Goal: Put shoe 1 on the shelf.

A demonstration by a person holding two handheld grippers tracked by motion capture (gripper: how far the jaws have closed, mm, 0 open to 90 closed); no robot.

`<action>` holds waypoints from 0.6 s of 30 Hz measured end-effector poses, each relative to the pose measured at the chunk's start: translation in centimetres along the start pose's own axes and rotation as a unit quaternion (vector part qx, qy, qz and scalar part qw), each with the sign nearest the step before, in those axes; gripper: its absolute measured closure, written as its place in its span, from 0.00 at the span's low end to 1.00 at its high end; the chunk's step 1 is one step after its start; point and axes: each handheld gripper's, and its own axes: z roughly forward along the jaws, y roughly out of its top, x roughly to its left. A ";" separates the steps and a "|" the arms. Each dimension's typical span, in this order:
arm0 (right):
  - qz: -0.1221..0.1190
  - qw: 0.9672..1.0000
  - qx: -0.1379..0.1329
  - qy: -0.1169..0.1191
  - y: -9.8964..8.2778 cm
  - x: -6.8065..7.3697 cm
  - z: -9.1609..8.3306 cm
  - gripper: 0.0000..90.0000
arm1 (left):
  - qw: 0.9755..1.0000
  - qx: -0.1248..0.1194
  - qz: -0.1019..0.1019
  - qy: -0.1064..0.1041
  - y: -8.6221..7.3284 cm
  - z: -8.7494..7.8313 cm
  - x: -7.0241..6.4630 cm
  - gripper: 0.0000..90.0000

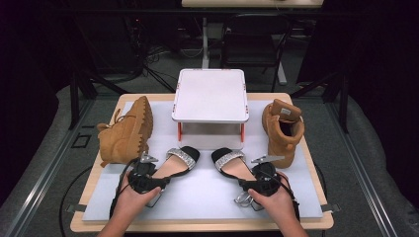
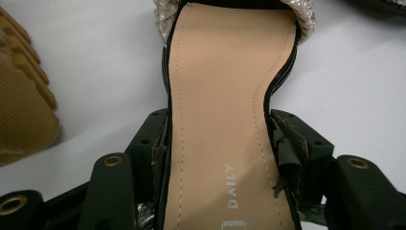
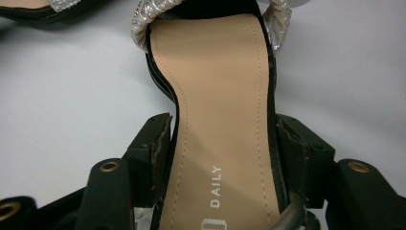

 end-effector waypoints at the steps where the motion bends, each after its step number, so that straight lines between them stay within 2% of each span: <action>1: 0.005 1.000 0.000 -0.004 0.1 0.0 0.0 0.45 | 1.000 0.000 0.000 0.000 0.1 0.0 -0.1 0.47; 4: 0.012 1.000 -0.003 -0.007 0.5 -0.2 0.2 0.45 | 1.000 0.002 0.003 0.005 0.4 0.3 -0.3 0.47; 8: 0.025 1.000 -0.001 -0.009 1.0 -0.5 0.4 0.45 | 1.000 0.000 -0.006 0.015 1.0 0.6 -0.5 0.47; 12: 0.037 0.999 -0.003 -0.022 1.5 -0.5 0.8 0.45 | 1.000 -0.004 -0.015 0.025 1.6 1.0 -0.6 0.47; 18: 0.048 0.998 -0.009 -0.032 2.3 -0.2 1.2 0.45 | 0.999 -0.008 -0.027 0.034 2.8 1.6 -1.3 0.47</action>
